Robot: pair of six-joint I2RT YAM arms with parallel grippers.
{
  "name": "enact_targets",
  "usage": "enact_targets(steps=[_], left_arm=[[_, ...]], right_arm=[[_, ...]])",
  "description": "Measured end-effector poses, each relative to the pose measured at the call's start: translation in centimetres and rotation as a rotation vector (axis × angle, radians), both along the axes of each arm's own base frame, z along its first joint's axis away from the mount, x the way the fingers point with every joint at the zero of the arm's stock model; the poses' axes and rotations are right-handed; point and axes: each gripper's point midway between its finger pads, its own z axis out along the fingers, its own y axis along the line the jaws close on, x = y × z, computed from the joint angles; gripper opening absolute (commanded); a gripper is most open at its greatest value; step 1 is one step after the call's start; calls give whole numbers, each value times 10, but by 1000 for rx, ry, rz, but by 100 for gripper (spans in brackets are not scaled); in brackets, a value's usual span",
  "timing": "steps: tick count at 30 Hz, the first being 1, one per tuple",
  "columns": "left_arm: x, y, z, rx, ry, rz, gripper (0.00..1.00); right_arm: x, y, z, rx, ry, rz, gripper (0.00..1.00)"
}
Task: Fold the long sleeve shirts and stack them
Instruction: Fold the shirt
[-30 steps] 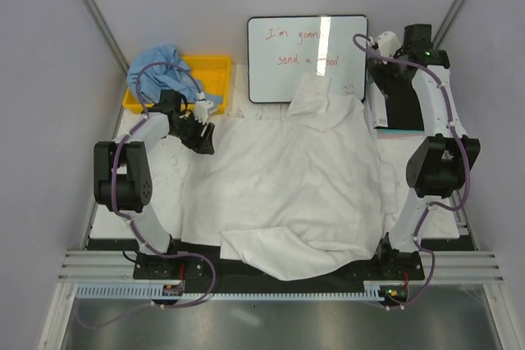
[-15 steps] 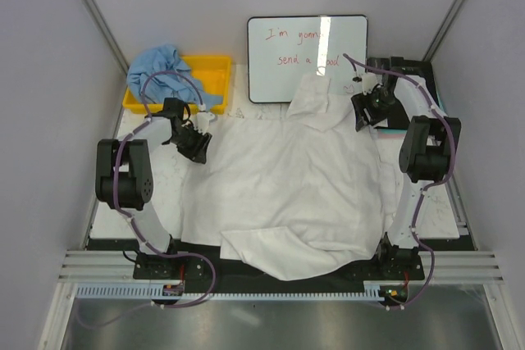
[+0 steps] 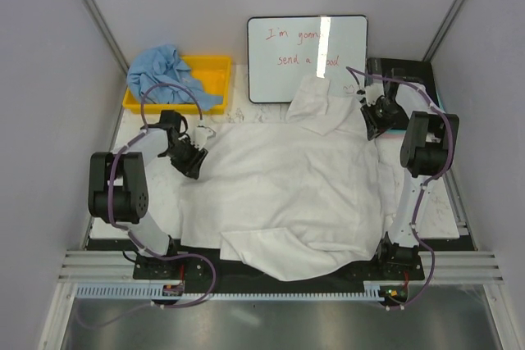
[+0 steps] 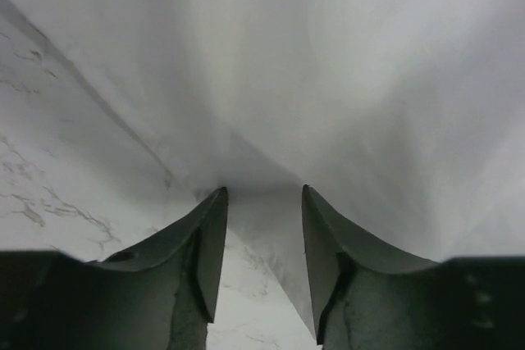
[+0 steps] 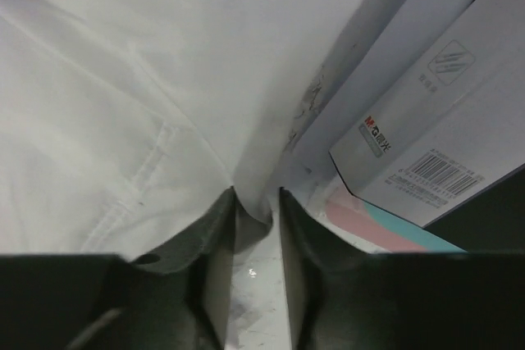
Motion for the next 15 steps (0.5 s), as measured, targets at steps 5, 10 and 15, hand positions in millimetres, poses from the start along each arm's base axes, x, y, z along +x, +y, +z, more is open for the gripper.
enact_targets(steps=[5,10,15], left_arm=[[-10,-3,17,-33,44,-14,73],[67,-22,88,-139,-183,-36,75],[123,-33,113,-212,-326,-55,71]], right_arm=[[1,-1,5,15,-6,10,70],[34,3,40,51,-117,-14,70],[58,8,60,94,-190,-47,66]])
